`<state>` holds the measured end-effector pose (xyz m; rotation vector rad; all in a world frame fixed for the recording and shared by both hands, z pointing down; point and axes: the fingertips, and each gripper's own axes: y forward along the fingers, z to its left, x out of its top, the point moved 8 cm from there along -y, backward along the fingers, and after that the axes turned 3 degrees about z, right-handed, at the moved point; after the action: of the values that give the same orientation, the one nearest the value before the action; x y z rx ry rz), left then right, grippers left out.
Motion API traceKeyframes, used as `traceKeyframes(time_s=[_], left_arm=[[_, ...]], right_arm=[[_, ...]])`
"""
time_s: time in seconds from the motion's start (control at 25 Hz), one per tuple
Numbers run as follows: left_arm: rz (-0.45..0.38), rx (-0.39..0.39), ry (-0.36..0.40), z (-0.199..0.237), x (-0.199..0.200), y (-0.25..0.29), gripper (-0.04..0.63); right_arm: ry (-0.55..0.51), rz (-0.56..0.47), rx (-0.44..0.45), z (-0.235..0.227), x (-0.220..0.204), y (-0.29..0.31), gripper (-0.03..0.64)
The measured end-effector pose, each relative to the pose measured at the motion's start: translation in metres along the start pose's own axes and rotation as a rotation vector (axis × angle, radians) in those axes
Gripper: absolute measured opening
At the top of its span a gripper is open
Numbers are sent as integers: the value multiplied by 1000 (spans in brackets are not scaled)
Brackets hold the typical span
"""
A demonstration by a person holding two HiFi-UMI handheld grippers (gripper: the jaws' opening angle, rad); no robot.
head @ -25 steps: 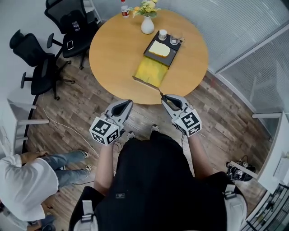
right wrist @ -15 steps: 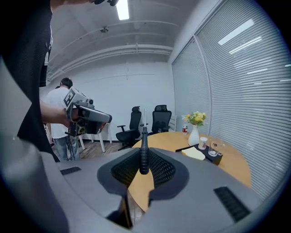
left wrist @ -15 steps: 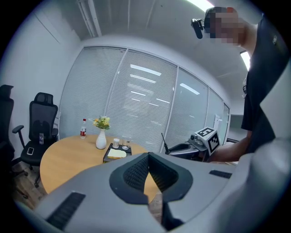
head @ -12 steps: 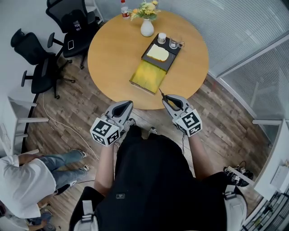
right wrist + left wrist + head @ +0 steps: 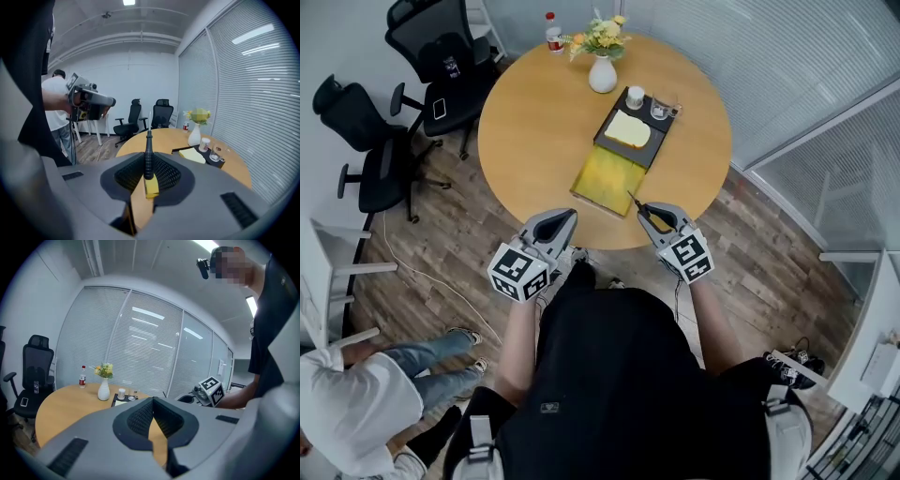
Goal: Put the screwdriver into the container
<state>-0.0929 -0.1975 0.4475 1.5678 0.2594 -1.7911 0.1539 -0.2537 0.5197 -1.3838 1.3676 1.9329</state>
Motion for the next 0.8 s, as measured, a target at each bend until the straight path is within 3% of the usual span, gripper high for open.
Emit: traceKeyframes(time_s=[0.36, 0.8], left_arm=[[15, 3, -46, 58, -3, -12, 5], [37, -47, -64, 120, -3, -13, 5]], right_arm=[[9, 120, 20, -4, -5, 59, 58], [42, 318, 27, -20, -39, 140, 58]])
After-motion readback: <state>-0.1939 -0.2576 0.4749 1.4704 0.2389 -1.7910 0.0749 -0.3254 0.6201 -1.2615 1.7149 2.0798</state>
